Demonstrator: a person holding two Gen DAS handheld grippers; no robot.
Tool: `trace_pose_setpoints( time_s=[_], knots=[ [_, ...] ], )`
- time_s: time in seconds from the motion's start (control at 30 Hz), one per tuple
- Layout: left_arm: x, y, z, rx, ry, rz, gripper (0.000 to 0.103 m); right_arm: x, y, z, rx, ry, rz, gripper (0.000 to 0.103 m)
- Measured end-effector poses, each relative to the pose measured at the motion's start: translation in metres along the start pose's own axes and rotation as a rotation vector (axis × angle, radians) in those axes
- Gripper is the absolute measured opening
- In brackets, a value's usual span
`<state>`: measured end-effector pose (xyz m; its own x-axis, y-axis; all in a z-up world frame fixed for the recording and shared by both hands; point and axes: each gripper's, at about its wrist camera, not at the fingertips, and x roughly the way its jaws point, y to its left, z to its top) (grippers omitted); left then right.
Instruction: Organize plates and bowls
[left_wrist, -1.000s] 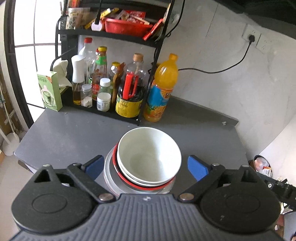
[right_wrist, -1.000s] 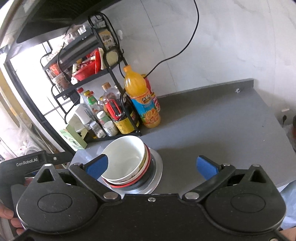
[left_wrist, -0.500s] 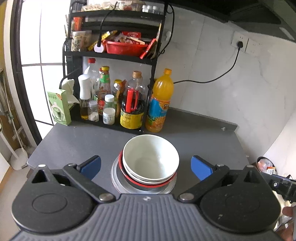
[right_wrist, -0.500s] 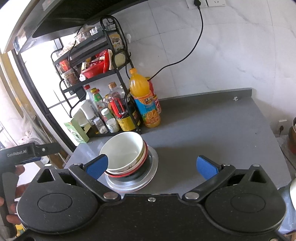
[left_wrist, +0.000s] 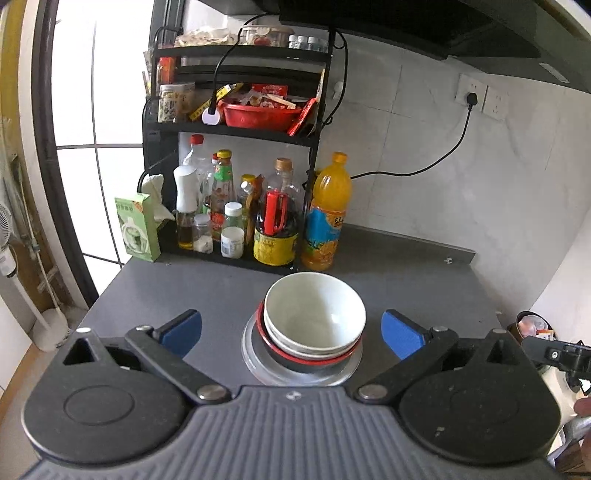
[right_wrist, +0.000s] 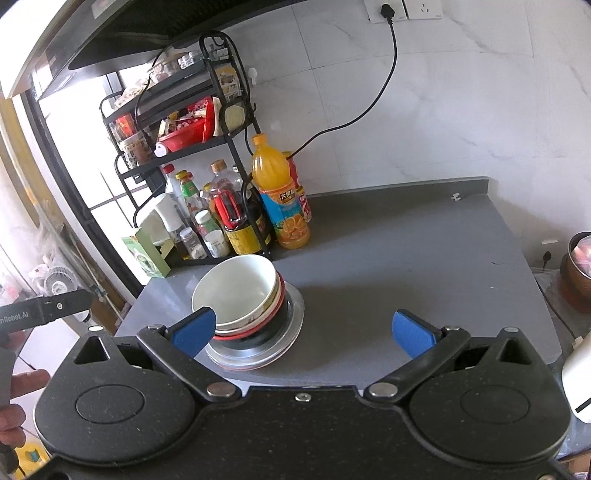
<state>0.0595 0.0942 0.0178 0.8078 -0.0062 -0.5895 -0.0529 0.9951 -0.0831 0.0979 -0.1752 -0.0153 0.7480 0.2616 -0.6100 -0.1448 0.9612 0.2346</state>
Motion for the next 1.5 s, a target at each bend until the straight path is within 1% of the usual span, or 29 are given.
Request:
trace_pose_setpoints(
  time_s=[0.1, 0.17, 0.23, 0.37, 0.47, 0.63, 0.7, 0.77, 0.87, 0.93, 1.07, 1.23, 1.5],
  knots=[
    [-0.004, 0.000, -0.005, 0.010, 0.002, 0.008, 0.103, -0.001, 0.000, -0.004, 0.000, 0.013, 0.003, 0.103],
    [-0.004, 0.004, -0.009, -0.014, 0.016, -0.009, 0.103, 0.000, -0.001, -0.007, -0.002, 0.022, 0.007, 0.103],
    [-0.006, 0.007, -0.013, -0.026, 0.017, -0.008, 0.103, 0.002, -0.002, -0.011, -0.008, 0.038, 0.009, 0.103],
    [-0.008, 0.008, -0.021, -0.022, 0.034, 0.005, 0.103, 0.002, 0.000, -0.017, -0.028, 0.055, 0.024, 0.103],
    [-0.010, 0.008, -0.025, -0.012, 0.046, 0.007, 0.103, 0.003, -0.001, -0.019, -0.012, 0.076, 0.027, 0.103],
    [-0.014, 0.000, -0.036, 0.005, 0.050, -0.010, 0.103, -0.002, 0.001, -0.026, 0.000, 0.077, 0.003, 0.103],
    [-0.014, -0.004, -0.041, 0.014, 0.058, -0.001, 0.103, -0.005, 0.002, -0.029, 0.005, 0.081, -0.004, 0.103],
    [-0.015, -0.007, -0.046, -0.003, 0.072, 0.004, 0.103, -0.009, 0.004, -0.033, -0.005, 0.083, -0.024, 0.103],
    [-0.019, -0.013, -0.055, -0.042, 0.081, 0.048, 0.103, -0.013, 0.004, -0.037, -0.011, 0.078, -0.044, 0.103],
    [-0.021, -0.018, -0.059, -0.031, 0.080, 0.050, 0.103, -0.015, 0.002, -0.039, -0.008, 0.080, -0.050, 0.103],
    [-0.020, -0.025, -0.064, -0.015, 0.104, 0.052, 0.103, -0.017, 0.002, -0.038, -0.011, 0.069, -0.063, 0.103],
    [-0.022, -0.036, -0.065, 0.054, 0.094, 0.049, 0.103, -0.021, 0.006, -0.032, -0.049, 0.039, -0.063, 0.103],
    [-0.020, -0.039, -0.063, 0.084, 0.095, 0.035, 0.103, -0.017, 0.008, -0.034, -0.037, 0.061, -0.043, 0.103]
  ],
)
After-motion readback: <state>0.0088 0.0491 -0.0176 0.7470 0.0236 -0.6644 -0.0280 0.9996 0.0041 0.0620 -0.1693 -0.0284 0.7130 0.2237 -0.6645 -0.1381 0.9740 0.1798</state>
